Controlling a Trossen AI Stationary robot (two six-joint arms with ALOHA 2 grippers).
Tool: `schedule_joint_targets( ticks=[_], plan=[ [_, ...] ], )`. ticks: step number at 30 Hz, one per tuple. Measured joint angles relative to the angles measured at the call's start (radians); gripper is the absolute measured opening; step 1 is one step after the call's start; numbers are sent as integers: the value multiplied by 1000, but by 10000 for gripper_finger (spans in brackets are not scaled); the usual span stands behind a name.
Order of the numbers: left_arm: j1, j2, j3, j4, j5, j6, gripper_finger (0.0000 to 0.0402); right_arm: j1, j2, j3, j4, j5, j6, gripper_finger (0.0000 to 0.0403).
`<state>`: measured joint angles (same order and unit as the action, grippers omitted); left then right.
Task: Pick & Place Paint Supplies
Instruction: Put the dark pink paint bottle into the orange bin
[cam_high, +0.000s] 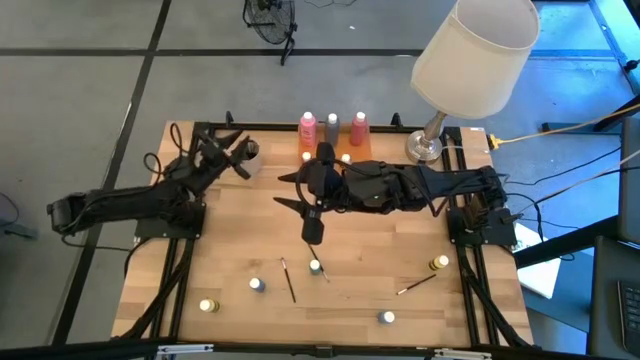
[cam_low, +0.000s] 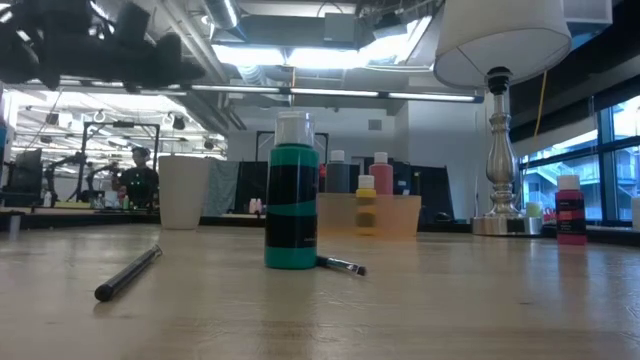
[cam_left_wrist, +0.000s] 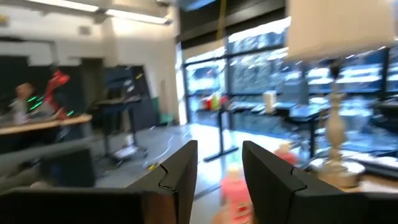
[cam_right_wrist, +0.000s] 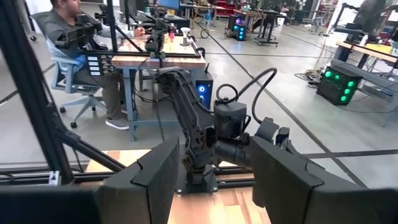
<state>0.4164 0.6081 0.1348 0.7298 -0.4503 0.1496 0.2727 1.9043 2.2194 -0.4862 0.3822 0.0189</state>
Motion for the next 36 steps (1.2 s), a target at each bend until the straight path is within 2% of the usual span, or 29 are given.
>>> schedule_joint_targets(
  ticks=[4, 9, 12, 17, 20, 25, 26, 29, 36],
  plan=[
    [-113, -61, 50, -103, -1, 45, 122, 27, -7, 0, -2, 0, 0, 199],
    [-257, -108, 170, -382, -20, 76, 122, 73, -43, 1, -53, -1, 45, 199],
    [-352, -114, 249, -528, -27, 42, 122, 94, -73, 1, -202, -48, 187, 199],
    [-513, -106, 360, -673, -27, -13, 122, 121, -78, 1, -490, -282, 556, 199],
    [-594, -98, 400, -720, -28, -64, 122, 138, -72, 2, -670, -342, 746, 199],
    [-689, -88, 420, -734, -76, -177, 122, 147, -57, 0, -1082, -282, 1134, 199],
    [-702, -88, 420, -735, -86, -202, 122, 147, -57, -12, -1110, -285, 1193, 200],
    [-730, -84, 420, -739, -107, -253, 124, 140, -76, -83, -1044, -289, 1203, 209],
    [-772, -83, 420, -738, -108, -271, 125, 96, -61, -125, -1084, -331, 1212, 251]
  ],
)
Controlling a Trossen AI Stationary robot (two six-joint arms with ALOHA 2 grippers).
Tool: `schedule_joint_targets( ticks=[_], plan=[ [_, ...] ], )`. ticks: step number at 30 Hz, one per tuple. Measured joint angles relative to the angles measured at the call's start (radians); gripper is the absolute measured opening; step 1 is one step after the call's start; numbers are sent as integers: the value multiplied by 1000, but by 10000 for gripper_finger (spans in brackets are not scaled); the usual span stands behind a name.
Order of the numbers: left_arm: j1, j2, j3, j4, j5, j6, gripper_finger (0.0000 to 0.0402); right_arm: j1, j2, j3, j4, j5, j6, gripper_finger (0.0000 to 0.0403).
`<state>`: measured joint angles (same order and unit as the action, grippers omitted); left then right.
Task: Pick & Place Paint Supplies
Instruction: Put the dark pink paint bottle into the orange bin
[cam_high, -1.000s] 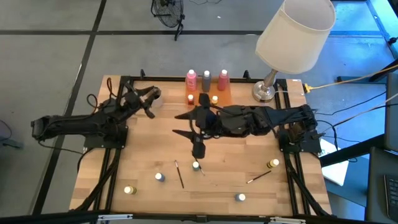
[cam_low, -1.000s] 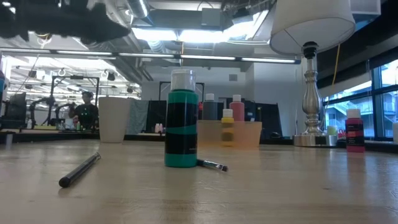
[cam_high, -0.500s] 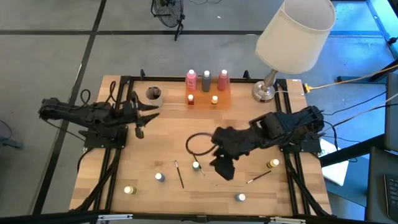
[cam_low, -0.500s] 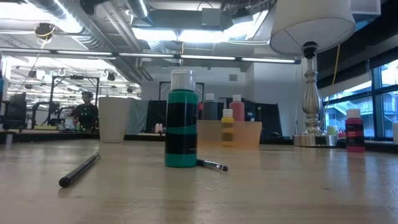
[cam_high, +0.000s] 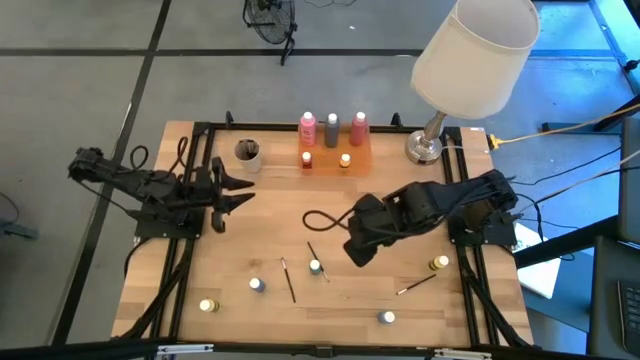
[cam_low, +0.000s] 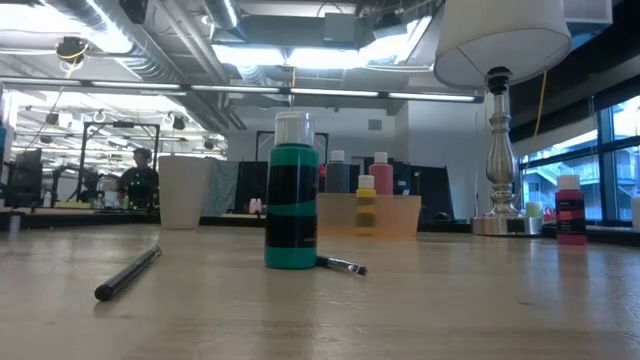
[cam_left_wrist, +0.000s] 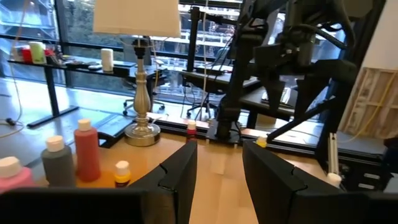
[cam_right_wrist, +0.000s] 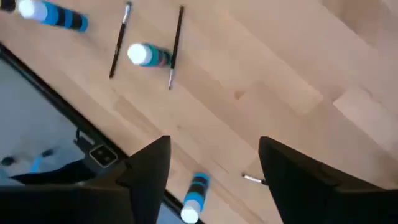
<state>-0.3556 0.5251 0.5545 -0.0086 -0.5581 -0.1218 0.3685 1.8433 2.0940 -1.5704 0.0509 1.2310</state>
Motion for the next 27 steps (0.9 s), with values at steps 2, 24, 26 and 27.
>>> schedule_joint_targets(
  ticks=[2, 24, 26, 27],
  plan=[
    [-5, 3, 0, 0, 0, 0, 125, -8, 2, -8, -1, -9, -26, 265],
    [-5, 15, 0, -170, 66, -287, 125, -212, 1, -78, -1, -91, -210, 300],
    [-5, 15, 0, -178, 81, -288, 126, -226, -6, -79, 0, -107, -227, 300],
    [-5, 15, 0, -179, 85, -287, 125, -233, -10, -79, -1, -109, -231, 300]
  ],
)
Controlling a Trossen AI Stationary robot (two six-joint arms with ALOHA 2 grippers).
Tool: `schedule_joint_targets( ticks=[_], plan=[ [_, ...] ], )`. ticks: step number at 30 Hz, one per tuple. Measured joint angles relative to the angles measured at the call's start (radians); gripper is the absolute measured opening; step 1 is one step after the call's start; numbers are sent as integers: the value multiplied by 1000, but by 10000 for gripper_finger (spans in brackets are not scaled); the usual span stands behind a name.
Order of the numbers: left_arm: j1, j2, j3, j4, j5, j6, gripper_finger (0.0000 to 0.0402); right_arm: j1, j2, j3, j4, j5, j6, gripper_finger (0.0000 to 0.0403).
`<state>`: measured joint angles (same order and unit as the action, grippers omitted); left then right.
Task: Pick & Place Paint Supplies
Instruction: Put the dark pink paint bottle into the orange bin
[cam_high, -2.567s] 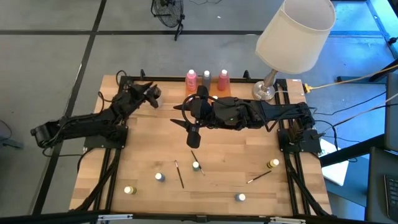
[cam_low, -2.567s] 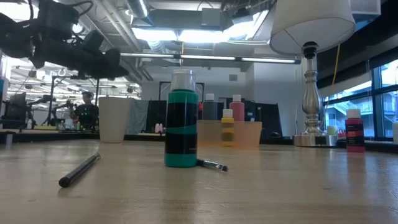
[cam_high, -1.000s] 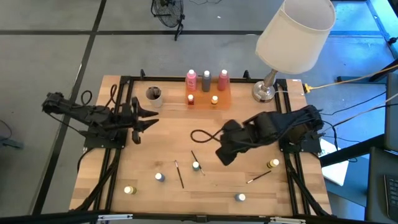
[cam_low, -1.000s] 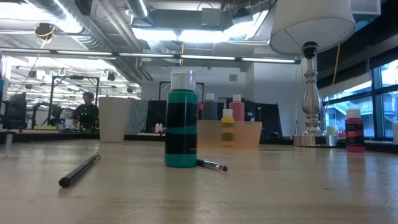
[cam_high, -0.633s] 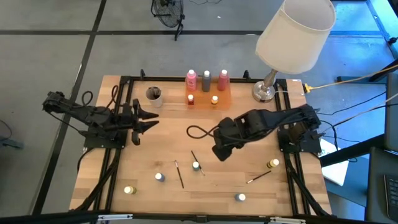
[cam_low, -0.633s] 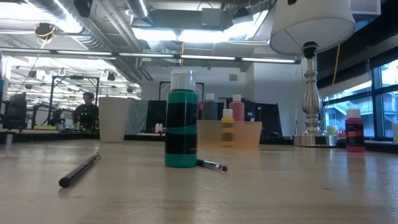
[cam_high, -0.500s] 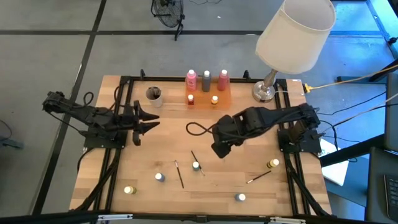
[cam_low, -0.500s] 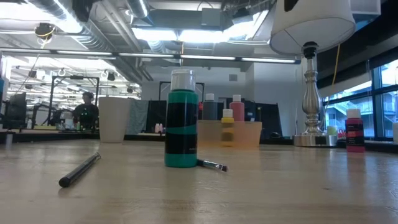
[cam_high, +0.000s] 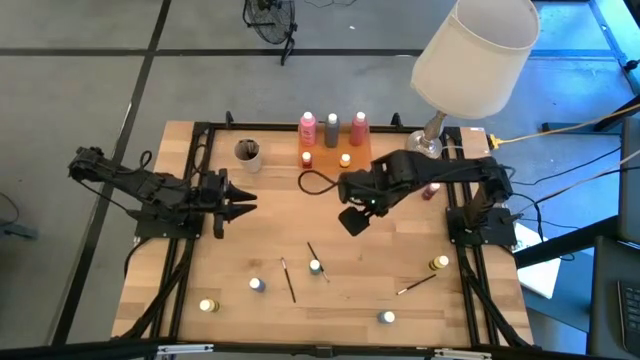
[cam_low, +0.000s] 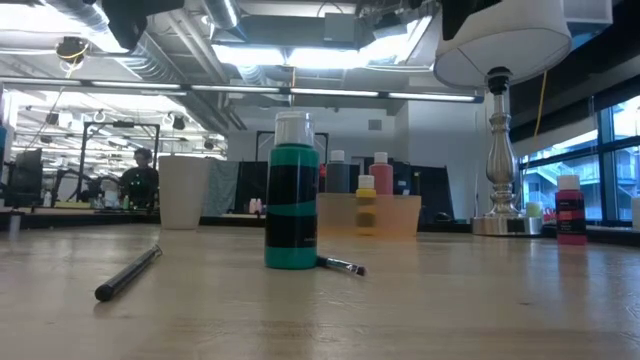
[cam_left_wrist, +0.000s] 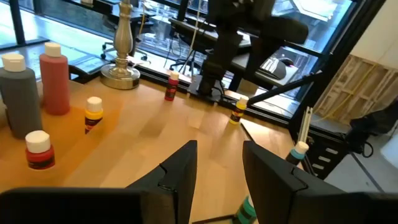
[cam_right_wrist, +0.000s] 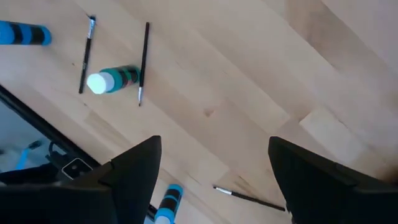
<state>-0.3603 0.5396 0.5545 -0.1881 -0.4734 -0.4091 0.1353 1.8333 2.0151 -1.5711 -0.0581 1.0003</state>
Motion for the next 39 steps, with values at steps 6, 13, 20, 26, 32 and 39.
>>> schedule_joint_targets(
  ticks=[6, 13, 20, 26, 32, 39],
  plan=[
    [0, 0, 0, -5, -4, 1, 125, -22, -36, 0, 0, -2, -22, 300],
    [0, 0, 0, -8, -28, 27, 125, -37, -109, 0, 0, 53, -24, 300],
    [0, 0, 0, -31, -33, 29, 125, -54, -243, -176, -2, 63, 15, 300],
    [0, 0, 0, -60, -34, 29, 125, -69, -375, -386, 0, 6, 113, 300],
    [0, 0, 0, -59, -69, 29, 125, -69, -412, -484, 0, -6, 140, 300],
    [0, 0, 0, -58, -74, 28, 125, -69, -411, -535, 0, 0, 137, 300]
  ],
)
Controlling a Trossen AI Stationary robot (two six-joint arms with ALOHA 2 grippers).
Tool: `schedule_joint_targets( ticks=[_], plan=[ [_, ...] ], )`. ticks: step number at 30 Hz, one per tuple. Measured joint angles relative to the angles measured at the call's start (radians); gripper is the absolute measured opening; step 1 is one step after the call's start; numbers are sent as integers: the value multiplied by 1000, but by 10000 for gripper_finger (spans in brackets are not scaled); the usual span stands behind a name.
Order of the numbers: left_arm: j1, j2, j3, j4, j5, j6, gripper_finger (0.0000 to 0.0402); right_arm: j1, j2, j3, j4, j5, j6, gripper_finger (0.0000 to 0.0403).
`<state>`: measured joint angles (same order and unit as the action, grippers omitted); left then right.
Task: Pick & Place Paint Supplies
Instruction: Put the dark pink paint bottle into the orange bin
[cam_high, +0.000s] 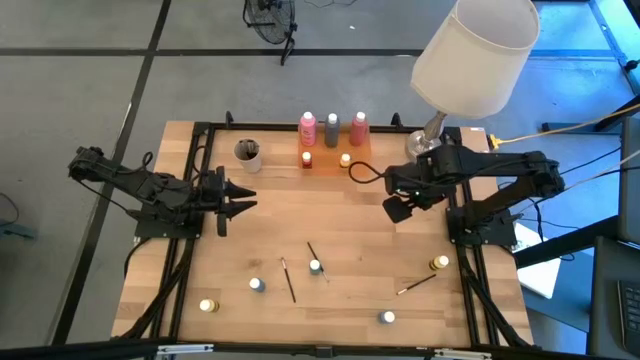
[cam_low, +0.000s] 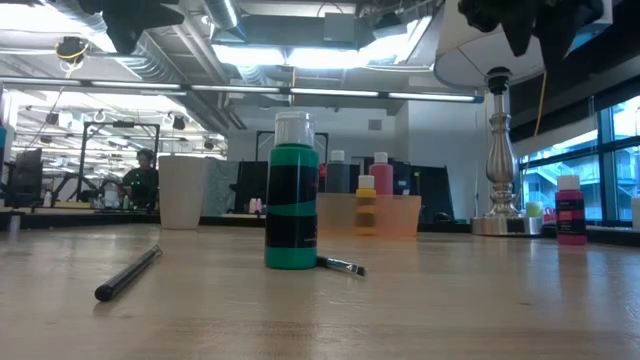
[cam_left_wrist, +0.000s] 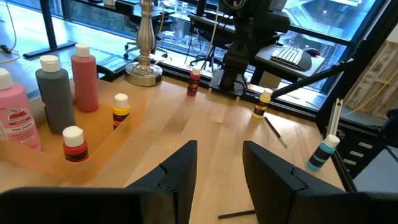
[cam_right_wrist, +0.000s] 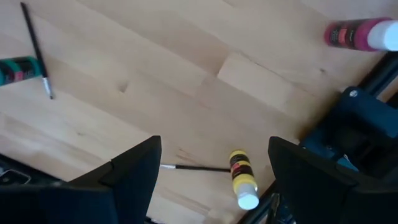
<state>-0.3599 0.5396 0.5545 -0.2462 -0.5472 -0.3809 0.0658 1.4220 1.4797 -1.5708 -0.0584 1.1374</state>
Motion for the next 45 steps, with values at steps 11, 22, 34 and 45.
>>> schedule_joint_targets(
  ticks=[11, 22, 34, 45],
  plan=[
    [0, 0, 0, 0, 0, -4, 125, 3, 0, -4, 11, 29, -3, 300],
    [0, 0, 0, 0, 7, -28, 125, 3, 0, -4, -1, 32, -8, 300],
    [0, 0, 0, -3, 43, -27, 125, 1, 1, -4, 0, 86, -45, 300],
    [0, 0, 0, -51, 33, -25, 125, -33, 1, -4, 0, 110, -71, 300]
  ],
)
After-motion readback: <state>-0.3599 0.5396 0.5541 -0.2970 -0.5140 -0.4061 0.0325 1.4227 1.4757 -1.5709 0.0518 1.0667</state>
